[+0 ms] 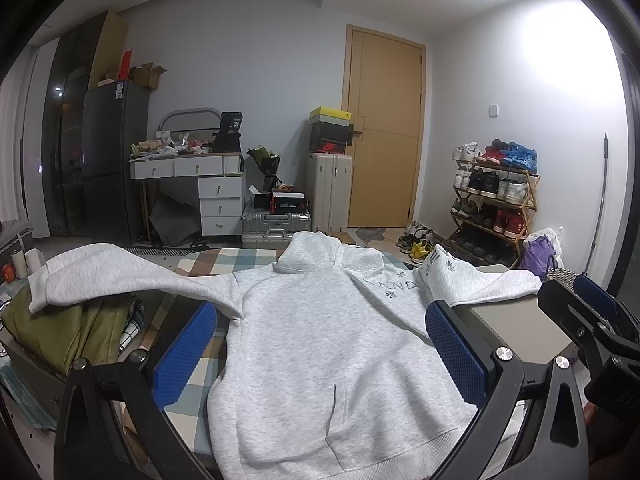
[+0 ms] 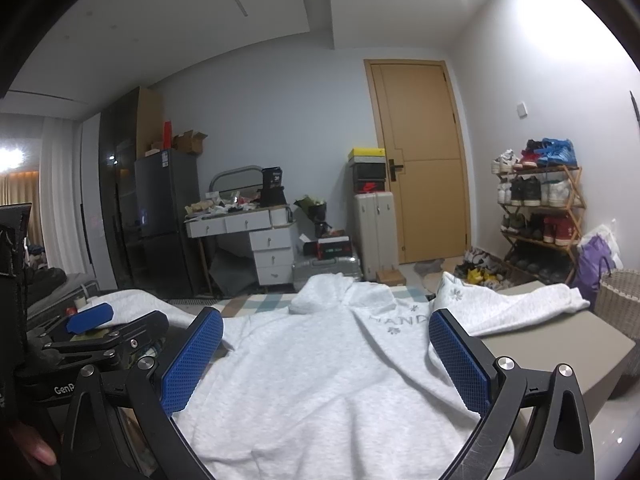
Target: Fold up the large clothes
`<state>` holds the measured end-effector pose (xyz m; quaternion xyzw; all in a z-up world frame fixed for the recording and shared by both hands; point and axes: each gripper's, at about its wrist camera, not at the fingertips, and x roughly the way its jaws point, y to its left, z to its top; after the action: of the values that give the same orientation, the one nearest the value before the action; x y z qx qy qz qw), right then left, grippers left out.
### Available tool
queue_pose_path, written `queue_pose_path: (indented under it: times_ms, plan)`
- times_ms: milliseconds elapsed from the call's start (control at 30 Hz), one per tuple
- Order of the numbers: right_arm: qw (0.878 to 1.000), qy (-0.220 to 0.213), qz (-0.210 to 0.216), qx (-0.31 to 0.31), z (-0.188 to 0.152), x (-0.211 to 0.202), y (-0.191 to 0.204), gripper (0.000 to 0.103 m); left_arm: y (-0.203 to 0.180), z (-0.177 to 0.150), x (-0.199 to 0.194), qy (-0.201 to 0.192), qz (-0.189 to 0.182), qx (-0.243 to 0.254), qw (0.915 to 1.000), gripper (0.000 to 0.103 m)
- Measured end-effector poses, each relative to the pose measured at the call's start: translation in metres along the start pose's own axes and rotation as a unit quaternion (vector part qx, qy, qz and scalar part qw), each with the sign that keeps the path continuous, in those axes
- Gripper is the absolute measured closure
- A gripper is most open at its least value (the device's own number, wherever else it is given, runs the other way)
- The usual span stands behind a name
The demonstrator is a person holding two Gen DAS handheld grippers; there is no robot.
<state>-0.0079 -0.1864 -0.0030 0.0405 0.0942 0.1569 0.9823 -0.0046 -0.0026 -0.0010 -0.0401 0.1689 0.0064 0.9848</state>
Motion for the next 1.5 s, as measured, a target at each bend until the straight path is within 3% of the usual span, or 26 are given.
queue_pose_path:
  times_ms: [633, 967, 1067, 1167, 1333, 1400, 1500]
  plan:
    - [1.000, 0.008, -0.002, 0.012, -0.002, 0.004, -0.008, 0.000, -0.003, -0.007, 0.009, 0.012, 0.001, 0.007, 0.9999, 0.001]
    - [0.998, 0.051, -0.025, 0.036, -0.020, 0.046, -0.047, 0.000, -0.007, -0.015, 0.055, 0.054, -0.007, 0.017, 0.9984, 0.001]
    - [0.994, 0.078, -0.043, 0.057, -0.026, 0.070, -0.087, 0.000, -0.010, -0.023, 0.075, 0.079, -0.013, 0.024, 0.9965, 0.001]
    - [0.985, 0.112, -0.081, 0.106, -0.028, 0.095, -0.153, 0.000, -0.014, -0.031, 0.094, 0.106, -0.012, 0.035, 0.9936, 0.001]
    - [0.952, 0.170, -0.192, 0.169, -0.026, 0.135, -0.287, 0.000, -0.017, -0.041, 0.121, 0.143, -0.014, 0.043, 0.9888, 0.001]
    - [0.938, 0.181, -0.214, 0.203, -0.022, 0.148, -0.344, 0.000, -0.018, -0.044, 0.130, 0.156, -0.009, 0.049, 0.9865, 0.001]
    - [0.924, 0.187, -0.213, 0.257, -0.019, 0.167, -0.410, 0.000, -0.016, -0.049, 0.144, 0.179, -0.011, 0.049, 0.9825, 0.001]
